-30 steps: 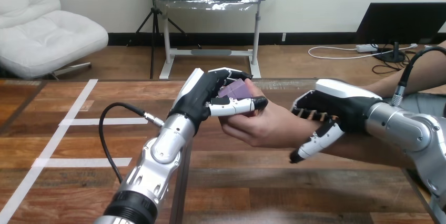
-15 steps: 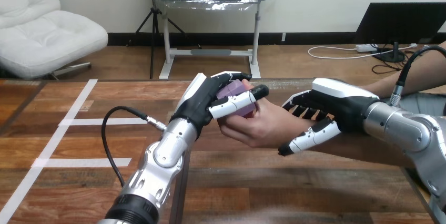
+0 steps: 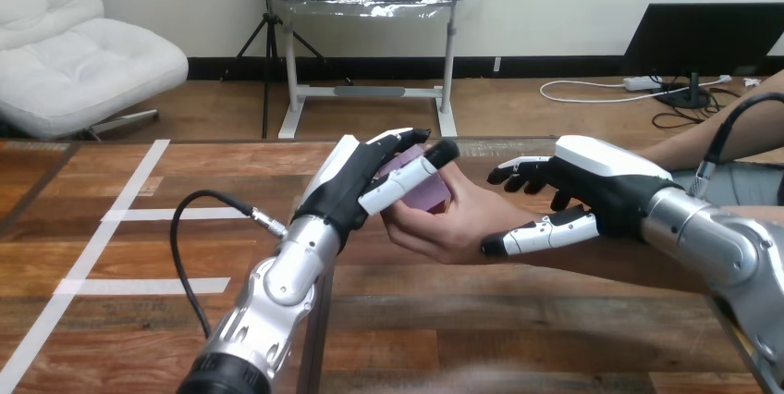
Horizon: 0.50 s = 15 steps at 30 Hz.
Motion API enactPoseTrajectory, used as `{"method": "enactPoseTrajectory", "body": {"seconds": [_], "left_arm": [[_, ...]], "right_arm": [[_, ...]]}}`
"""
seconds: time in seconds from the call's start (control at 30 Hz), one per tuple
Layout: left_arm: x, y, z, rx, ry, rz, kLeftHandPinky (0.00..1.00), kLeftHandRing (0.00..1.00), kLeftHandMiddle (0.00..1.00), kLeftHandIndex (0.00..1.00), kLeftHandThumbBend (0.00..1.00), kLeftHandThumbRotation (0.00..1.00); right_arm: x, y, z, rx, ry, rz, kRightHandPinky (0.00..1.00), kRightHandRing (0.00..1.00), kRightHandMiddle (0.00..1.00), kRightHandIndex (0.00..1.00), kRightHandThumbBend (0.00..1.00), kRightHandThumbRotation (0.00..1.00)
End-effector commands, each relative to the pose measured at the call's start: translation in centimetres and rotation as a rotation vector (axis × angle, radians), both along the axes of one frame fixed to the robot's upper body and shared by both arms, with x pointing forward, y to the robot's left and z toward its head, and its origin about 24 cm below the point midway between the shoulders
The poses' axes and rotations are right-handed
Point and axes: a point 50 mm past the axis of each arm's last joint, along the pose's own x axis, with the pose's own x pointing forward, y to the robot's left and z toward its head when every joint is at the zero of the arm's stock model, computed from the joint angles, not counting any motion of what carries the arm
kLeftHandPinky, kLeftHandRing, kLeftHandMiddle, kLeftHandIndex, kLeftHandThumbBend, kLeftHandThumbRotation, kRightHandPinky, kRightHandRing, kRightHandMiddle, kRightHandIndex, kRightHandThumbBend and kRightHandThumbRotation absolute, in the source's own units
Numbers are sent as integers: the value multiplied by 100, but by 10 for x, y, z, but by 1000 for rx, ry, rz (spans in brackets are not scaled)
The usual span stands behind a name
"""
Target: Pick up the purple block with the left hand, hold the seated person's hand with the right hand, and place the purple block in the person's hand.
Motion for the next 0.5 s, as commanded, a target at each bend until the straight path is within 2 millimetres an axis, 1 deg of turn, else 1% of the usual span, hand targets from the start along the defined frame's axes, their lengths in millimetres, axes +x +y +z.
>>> {"method": "enactPoseTrajectory", "body": {"seconds": [0.0, 0.23, 0.47], "left_arm": [[5, 6, 21, -29, -95, 16, 83, 92, 90, 88, 98, 100], [1, 11, 21, -82, -97, 38, 86, 94, 92, 89, 97, 100], [-7, 18, 21, -115, -124, 62, 87, 94, 92, 89, 94, 100]], "right_arm": [[-1, -14, 0, 37, -42, -54, 73, 89, 89, 89, 94, 82], [-4, -17, -1, 108, -81, -82, 75, 90, 91, 90, 97, 86], [-6, -18, 0, 162, -117, -78, 75, 91, 91, 91, 95, 89]]}}
